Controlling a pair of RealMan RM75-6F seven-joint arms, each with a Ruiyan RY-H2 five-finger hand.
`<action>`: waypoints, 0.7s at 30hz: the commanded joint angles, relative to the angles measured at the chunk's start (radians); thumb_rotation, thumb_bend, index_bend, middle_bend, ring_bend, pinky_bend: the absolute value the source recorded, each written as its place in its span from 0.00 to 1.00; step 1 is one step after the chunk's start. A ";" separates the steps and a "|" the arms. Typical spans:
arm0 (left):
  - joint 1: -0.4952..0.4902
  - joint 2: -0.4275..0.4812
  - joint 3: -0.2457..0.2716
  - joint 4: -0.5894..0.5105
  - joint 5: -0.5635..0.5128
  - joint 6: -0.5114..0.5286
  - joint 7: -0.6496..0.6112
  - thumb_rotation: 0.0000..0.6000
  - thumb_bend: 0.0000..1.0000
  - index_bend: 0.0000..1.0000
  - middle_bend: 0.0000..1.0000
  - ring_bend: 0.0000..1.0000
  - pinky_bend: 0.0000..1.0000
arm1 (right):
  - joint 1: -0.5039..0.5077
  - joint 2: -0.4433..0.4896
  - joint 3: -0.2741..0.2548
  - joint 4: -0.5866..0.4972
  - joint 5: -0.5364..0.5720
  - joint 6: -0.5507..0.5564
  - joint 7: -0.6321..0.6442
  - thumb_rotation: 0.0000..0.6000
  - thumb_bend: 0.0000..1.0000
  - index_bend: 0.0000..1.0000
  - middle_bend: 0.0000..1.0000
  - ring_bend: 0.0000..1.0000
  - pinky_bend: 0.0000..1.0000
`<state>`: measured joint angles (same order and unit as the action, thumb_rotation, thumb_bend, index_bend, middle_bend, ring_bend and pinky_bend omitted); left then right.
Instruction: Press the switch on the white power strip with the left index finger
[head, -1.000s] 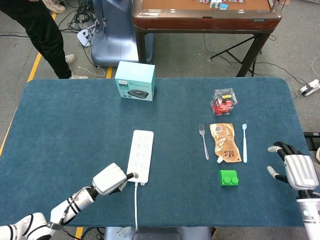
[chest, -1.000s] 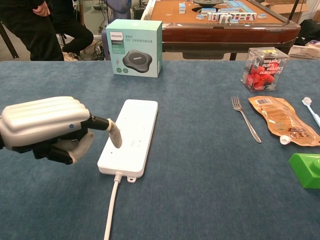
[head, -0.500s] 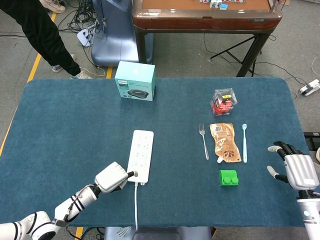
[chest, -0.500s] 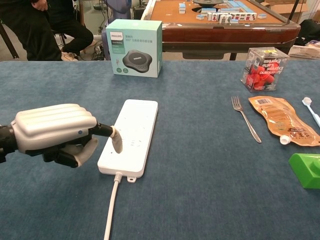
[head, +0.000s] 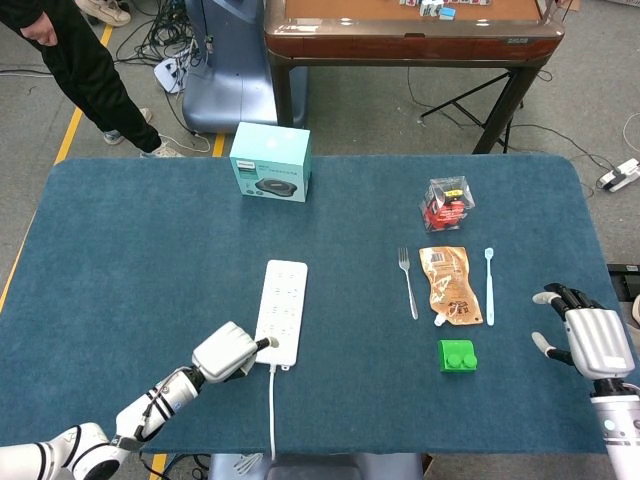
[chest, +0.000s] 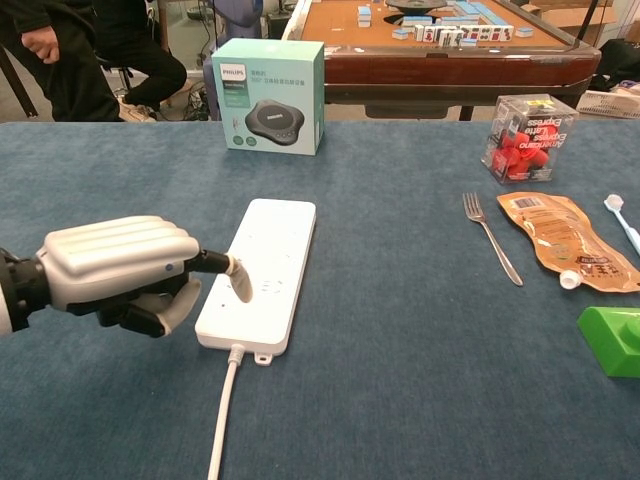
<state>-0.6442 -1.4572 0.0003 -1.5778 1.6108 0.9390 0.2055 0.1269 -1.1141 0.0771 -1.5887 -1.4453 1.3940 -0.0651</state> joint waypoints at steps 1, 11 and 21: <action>-0.003 -0.003 0.000 0.001 -0.004 -0.001 0.003 1.00 0.85 0.33 1.00 1.00 1.00 | 0.001 -0.001 0.000 0.001 0.001 -0.001 0.001 1.00 0.20 0.35 0.26 0.27 0.46; -0.015 -0.023 0.011 0.022 -0.015 -0.005 0.021 1.00 0.85 0.34 1.00 1.00 1.00 | 0.001 -0.003 -0.002 0.007 0.005 -0.005 0.005 1.00 0.20 0.35 0.26 0.27 0.46; -0.024 -0.024 0.010 0.030 -0.046 -0.016 0.041 1.00 0.85 0.34 1.00 1.00 1.00 | 0.006 -0.005 -0.002 0.008 0.010 -0.014 0.003 1.00 0.20 0.35 0.26 0.27 0.46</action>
<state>-0.6676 -1.4817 0.0104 -1.5476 1.5664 0.9238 0.2458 0.1326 -1.1194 0.0752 -1.5808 -1.4355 1.3802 -0.0622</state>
